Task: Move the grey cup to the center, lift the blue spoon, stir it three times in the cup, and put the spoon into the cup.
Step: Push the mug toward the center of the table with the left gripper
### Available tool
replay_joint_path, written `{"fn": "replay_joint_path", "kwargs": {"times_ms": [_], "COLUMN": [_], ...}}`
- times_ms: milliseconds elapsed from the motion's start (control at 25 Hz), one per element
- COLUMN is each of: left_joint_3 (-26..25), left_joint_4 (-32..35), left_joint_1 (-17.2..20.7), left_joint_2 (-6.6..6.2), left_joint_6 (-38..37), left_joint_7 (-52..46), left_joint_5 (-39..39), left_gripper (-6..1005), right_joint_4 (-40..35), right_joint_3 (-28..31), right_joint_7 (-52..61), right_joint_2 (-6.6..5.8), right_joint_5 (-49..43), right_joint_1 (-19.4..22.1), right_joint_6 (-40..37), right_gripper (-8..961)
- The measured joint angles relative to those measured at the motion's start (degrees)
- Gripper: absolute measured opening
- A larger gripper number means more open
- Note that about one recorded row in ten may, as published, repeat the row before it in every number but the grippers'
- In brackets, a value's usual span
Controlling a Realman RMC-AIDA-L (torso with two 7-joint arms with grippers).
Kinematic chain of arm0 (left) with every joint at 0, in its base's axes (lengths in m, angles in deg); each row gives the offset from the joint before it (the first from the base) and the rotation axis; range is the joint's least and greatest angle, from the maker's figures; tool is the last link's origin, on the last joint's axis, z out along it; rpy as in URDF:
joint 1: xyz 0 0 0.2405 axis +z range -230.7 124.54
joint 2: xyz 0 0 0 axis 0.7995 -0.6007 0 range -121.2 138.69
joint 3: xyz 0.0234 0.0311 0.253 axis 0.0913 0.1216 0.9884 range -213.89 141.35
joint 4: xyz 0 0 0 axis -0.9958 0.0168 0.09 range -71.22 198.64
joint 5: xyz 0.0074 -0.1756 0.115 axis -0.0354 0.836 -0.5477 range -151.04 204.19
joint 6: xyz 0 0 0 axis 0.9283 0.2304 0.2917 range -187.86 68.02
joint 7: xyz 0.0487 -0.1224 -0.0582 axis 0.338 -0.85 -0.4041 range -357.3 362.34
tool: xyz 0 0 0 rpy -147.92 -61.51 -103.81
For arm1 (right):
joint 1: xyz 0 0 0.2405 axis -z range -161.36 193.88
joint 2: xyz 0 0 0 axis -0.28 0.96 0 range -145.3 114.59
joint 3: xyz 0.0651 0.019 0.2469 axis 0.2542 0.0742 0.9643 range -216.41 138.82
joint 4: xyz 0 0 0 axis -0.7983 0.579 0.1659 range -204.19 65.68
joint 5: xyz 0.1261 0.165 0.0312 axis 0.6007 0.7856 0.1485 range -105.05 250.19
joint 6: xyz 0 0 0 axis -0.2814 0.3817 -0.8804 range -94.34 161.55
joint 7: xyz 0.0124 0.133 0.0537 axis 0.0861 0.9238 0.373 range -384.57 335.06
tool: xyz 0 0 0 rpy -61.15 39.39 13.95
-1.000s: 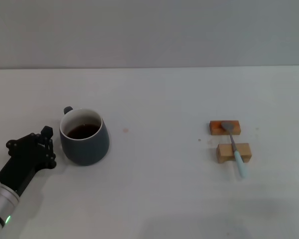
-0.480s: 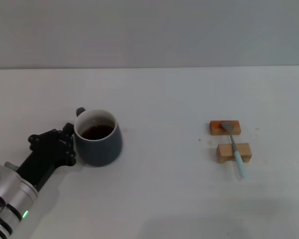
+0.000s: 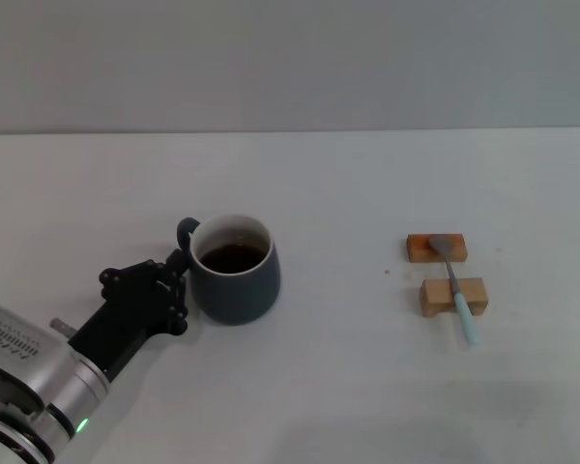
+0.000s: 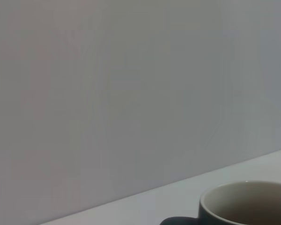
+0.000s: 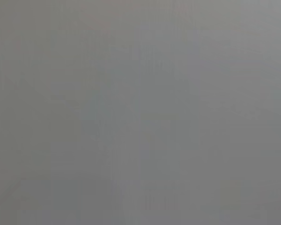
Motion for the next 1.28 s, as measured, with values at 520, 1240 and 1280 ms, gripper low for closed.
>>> {"fn": "replay_joint_path", "kwargs": {"times_ms": [520,1240,1280], "left_joint_3": [0.39,4.22,4.50], "left_joint_4": [-0.61,-2.93,-3.14], "left_joint_1": [0.08,-0.71,-0.78], "left_joint_2": [-0.22,0.08,0.09], "left_joint_6": [0.18,0.19,0.19], "left_joint_7": [-0.03,-0.24,-0.25], "left_joint_5": [0.19,0.00,0.00], "left_gripper": [-1,0,0], "right_joint_4": [0.01,0.18,0.17], "right_joint_3": [-0.62,-0.70,-0.70], "right_joint_7": [0.00,0.00,0.00], "right_joint_2": [0.00,0.00,0.00], "right_joint_5": [0.00,0.00,0.00], "right_joint_1": [-0.22,-0.34,-0.34], "right_joint_6": [0.00,-0.03,-0.03], "right_gripper": [735,746,746]}}
